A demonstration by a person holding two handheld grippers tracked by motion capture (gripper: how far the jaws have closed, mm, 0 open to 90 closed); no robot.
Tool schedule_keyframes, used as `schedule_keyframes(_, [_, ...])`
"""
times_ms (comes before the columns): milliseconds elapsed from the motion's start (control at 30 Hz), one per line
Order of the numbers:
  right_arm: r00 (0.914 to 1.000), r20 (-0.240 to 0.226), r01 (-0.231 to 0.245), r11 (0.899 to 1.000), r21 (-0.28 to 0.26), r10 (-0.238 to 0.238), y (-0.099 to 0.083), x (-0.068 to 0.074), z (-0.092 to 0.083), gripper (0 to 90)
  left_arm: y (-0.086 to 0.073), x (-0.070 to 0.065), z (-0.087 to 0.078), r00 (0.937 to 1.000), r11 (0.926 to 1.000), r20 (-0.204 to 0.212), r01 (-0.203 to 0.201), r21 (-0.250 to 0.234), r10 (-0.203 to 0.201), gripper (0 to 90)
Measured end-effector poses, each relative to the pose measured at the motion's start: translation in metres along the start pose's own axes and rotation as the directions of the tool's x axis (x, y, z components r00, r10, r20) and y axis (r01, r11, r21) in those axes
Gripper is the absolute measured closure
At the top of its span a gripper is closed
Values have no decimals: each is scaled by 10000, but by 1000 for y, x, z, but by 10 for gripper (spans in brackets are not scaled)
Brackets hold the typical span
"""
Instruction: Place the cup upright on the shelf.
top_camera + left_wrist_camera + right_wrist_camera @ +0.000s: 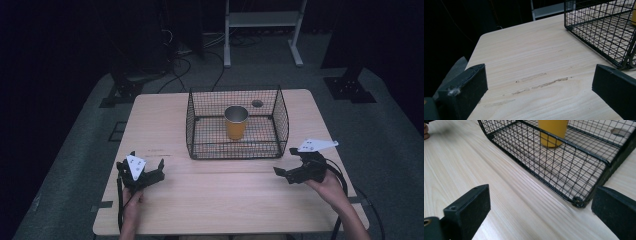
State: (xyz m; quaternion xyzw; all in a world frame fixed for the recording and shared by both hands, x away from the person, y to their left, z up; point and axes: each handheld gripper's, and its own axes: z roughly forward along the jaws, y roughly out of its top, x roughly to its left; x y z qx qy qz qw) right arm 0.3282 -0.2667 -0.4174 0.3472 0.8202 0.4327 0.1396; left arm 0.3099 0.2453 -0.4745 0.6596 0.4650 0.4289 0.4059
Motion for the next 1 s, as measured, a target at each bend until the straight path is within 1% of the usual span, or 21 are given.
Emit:
schedule_keyframes(167, [9997, 48, -239, 9997, -48, 239, -12, -3, -6, 18, 0, 0, 0, 10000, 10000, -5, 15, -7, -15, 0])
schedule_keyframes(267, [9995, 52, -314, 9995, -106, 315, -14, -4, -7, 18, 0, 0, 0, 10000, 10000, -12, -25, 18, 25, 0])
schedule_keyframes(400, [9992, 108, -395, 9992, -37, 396, -19, -5, -8, 18, 0, 0, 0, 10000, 10000, -20, -28, 6, 28, 0])
schedule_keyframes(533, [9990, 124, -419, 9991, 36, 418, -23, -5, -9, 18, 0, 0, 0, 10000, 10000, -25, -30, 17, 30, 0])
schedule_keyframes(567, [9987, 124, -495, 9988, -36, 495, -26, -5, -10, 18, 0, 0, 0, 10000, 10000, -23, -30, 17, 30, 0])
schedule_keyframes(667, [9984, 162, -532, 9986, -63, 533, -29, -5, -11, 18, 0, 0, 0, 10000, 10000, -23, -24, 16, 24, 0])
schedule_keyframes(700, [9977, 142, -664, 9976, -171, 666, -33, -4, -13, 18, 0, 0, 0, 10000, 10000, -25, -5, 9, 5, 0])
schedule_keyframes(800, [9967, 149, -790, 9965, -268, 794, -38, -3, -14, 18, 0, 0, 0, 10000, 10000, -26, -18, 21, 18, 0])
schedule_keyframes(867, [9968, 147, -787, 9966, -237, 791, -40, -3, -15, 17, 0, 0, 0, 10000, 10000, -31, -2, 12, 3, 0])
schedule_keyframes(900, [9969, 234, -746, 9970, -219, 751, -42, -2, -15, 18, 0, 0, 0, 10000, 10000, -36, 15, 6, -15, 0])
schedule_keyframes(933, [9967, 239, -770, 9967, -257, 776, -46, 1, -16, 18, 0, 0, 0, 10000, 10000, -46, 22, 8, -22, 0])
schedule_keyframes(1000, [9966, 212, -791, 9966, -243, 797, -48, 2, -16, 18, 0, 0, 1, 10000, 10000, -59, 71, -5, -71, 0])
